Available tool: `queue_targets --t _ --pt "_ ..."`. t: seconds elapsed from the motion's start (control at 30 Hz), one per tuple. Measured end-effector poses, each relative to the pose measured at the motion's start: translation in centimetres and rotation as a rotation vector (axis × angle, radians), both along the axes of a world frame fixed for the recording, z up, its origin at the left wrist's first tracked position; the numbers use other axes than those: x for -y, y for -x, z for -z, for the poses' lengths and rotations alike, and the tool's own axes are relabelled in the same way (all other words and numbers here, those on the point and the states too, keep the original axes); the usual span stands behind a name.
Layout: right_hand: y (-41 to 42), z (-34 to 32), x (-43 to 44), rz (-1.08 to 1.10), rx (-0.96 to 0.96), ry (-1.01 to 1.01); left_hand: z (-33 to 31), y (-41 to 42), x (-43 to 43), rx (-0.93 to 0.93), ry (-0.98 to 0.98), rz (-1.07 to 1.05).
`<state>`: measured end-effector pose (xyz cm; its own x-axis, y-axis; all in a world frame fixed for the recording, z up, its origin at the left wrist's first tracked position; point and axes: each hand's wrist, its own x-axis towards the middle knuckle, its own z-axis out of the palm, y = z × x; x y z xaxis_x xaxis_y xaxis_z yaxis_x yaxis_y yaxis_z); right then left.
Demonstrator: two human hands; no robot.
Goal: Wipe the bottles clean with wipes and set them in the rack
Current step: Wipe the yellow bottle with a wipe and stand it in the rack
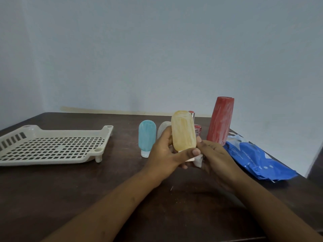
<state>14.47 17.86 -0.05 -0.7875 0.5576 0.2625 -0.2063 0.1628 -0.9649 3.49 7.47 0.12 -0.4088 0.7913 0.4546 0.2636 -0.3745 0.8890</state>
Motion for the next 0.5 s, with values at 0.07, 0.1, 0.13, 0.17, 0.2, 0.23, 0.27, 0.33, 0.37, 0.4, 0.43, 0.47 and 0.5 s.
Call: queue_targets --t 0.07,0.1,0.13,0.17,0.2,0.23,0.27,0.33,0.37,0.4,0.43,0.47,0.5 --pt "0.04 0.08 -0.17 0.016 0.013 -0.037 0.07 0.02 -0.1 0.057 0.036 -0.005" --pt "0.05 0.13 -0.3 0.029 0.013 -0.059 0.05 -0.07 -0.09 0.073 0.053 0.001" --pt "0.06 0.17 -0.38 0.039 0.014 -0.087 0.11 -0.11 -0.11 0.083 0.064 0.002" --pt "0.06 0.35 -0.59 0.044 0.014 -0.116 0.2 -0.16 -0.1 0.097 0.073 0.003" --pt "0.11 0.47 -0.74 0.046 0.016 -0.147 0.16 -0.23 -0.05 0.122 0.083 -0.001" --pt "0.17 0.51 -0.73 0.048 0.014 -0.174 0.21 -0.16 -0.13 0.141 0.085 -0.011" --pt "0.2 0.48 -0.64 0.05 0.011 -0.199 0.33 -0.04 -0.27 0.158 0.078 -0.025" --pt "0.18 0.47 -0.51 0.063 -0.002 -0.228 0.45 0.13 -0.43 0.193 0.071 -0.053" --pt "0.17 0.45 -0.44 0.073 -0.012 -0.235 0.39 0.17 -0.45 0.231 0.068 -0.059" --pt "0.14 0.4 -0.33 0.086 -0.024 -0.243 0.31 0.2 -0.48 0.281 0.07 -0.065" --pt "0.15 0.39 -0.24 0.109 -0.036 -0.258 0.19 0.22 -0.45 0.334 0.074 -0.067" --pt "0.15 0.39 -0.19 0.146 -0.045 -0.289 0.19 0.33 -0.47 0.379 0.08 -0.068" --pt "0.13 0.39 -0.19 0.193 -0.05 -0.332 0.22 0.41 -0.52 0.418 0.082 -0.063"
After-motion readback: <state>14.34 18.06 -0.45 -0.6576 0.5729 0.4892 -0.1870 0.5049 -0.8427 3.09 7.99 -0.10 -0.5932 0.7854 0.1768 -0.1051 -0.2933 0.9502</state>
